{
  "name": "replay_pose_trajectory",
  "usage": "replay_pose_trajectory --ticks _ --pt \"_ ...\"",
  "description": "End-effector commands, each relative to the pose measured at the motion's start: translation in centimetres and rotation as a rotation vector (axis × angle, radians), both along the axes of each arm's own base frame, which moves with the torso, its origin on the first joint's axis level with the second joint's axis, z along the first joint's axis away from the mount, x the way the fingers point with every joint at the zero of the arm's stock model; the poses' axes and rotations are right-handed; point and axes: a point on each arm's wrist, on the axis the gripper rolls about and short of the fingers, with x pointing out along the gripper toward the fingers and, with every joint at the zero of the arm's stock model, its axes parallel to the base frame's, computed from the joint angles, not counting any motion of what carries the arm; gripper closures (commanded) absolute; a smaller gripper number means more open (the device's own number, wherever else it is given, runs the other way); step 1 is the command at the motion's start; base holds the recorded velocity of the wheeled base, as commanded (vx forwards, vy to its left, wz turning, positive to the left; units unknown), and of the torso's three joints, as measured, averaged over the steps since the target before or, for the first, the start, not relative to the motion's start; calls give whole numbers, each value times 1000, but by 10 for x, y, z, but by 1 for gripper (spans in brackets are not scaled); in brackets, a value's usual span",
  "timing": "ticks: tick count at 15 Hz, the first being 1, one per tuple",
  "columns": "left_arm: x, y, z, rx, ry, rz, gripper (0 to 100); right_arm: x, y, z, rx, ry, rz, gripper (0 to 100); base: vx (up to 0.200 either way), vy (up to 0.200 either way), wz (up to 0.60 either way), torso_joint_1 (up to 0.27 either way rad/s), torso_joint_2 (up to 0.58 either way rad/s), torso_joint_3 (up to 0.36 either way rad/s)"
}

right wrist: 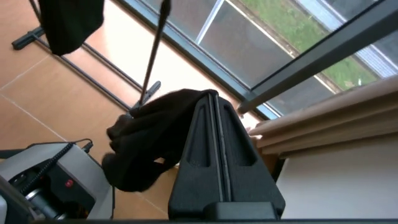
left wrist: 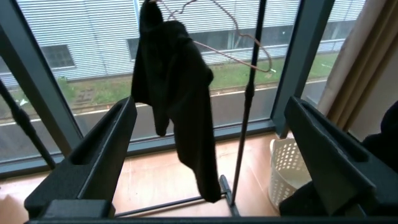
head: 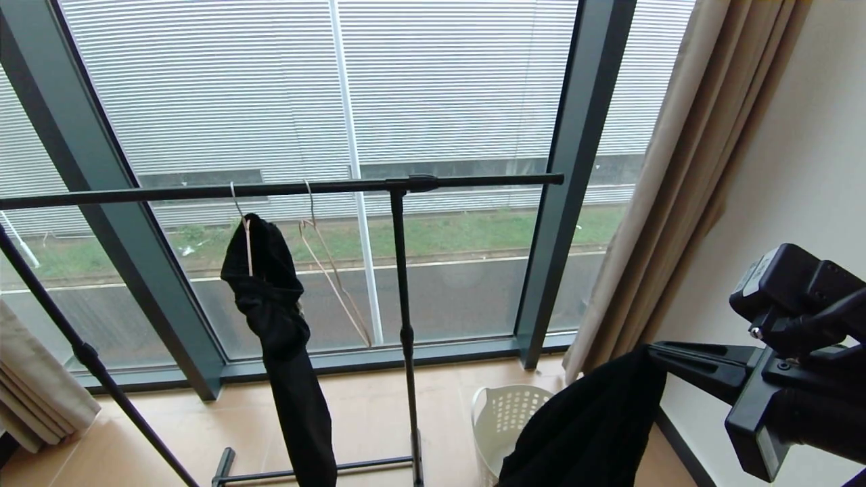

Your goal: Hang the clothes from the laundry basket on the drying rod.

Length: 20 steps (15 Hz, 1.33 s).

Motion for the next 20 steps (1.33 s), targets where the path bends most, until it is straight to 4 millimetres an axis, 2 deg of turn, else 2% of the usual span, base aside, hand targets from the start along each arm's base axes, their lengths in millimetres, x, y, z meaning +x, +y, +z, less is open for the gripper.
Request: replay_pose_trajectory --ticks 1,3,6,10,15,17,18,20 --pt "0 0 0 0 1 0 0 0 0 0 -1 1 1 100 0 200 0 12 2 -7" --pt "0 0 0 2 1 -1 0 0 0 0 -1 0 0 100 0 200 0 0 2 0" --pt "0 0 0 2 1 -1 0 0 0 0 -1 1 1 100 -200 200 0 7 2 1" --pt "0 0 0 0 1 0 0 1 1 -2 -7 6 0 100 -200 0 0 -4 1 2" --pt "0 0 0 5 2 -1 0 1 1 -5 -27 6 4 100 0 0 0 0 0 0" --pt "2 0 -2 8 46 31 0 10 10 1 -8 -23 -28 100 0 0 0 0 0 0" --pt "7 0 5 1 133 36 0 15 16 3 46 -35 -43 100 0 0 0 0 0 0" --pt "30 0 34 -87 304 29 0 26 34 6 159 -23 -79 100 0 0 0 0 0 0"
